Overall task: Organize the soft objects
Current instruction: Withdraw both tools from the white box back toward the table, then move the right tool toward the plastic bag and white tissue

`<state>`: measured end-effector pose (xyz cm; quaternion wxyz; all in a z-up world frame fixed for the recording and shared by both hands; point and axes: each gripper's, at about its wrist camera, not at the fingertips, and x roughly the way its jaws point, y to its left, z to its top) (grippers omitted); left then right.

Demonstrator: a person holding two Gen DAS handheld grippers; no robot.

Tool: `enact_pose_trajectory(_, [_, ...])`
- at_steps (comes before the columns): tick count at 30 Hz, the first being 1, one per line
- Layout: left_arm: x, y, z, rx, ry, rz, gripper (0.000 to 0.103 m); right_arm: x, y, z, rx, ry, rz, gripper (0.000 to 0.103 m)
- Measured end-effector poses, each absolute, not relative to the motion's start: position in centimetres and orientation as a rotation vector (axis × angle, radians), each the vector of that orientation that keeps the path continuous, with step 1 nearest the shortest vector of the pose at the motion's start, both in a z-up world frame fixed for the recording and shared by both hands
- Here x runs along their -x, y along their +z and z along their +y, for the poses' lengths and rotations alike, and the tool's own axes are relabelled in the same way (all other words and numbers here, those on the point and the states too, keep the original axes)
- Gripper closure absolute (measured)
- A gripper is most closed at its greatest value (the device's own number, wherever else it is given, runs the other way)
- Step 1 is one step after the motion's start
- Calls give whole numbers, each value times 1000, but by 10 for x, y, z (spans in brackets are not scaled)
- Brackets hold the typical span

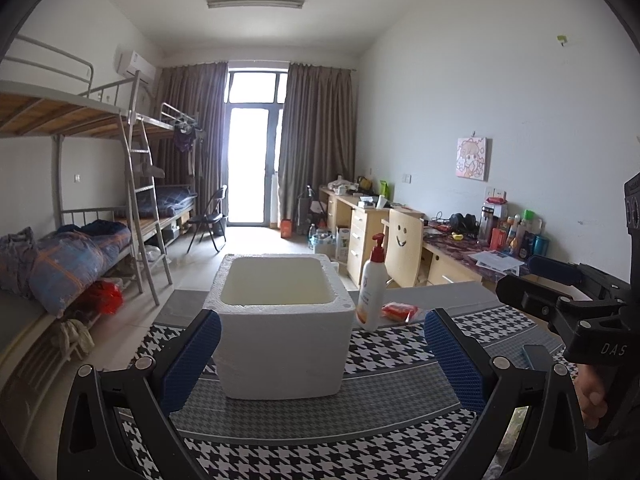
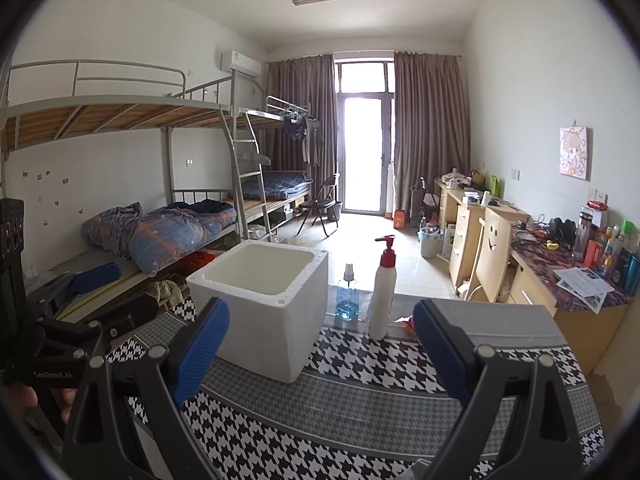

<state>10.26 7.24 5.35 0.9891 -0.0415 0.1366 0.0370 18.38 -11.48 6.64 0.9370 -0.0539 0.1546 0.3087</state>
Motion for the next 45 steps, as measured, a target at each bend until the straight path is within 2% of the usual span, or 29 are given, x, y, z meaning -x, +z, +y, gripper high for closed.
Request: enact_pose_trajectory(45, [-100,19,29,58,-42,300,1,-162,28,-155,85,507,345,7])
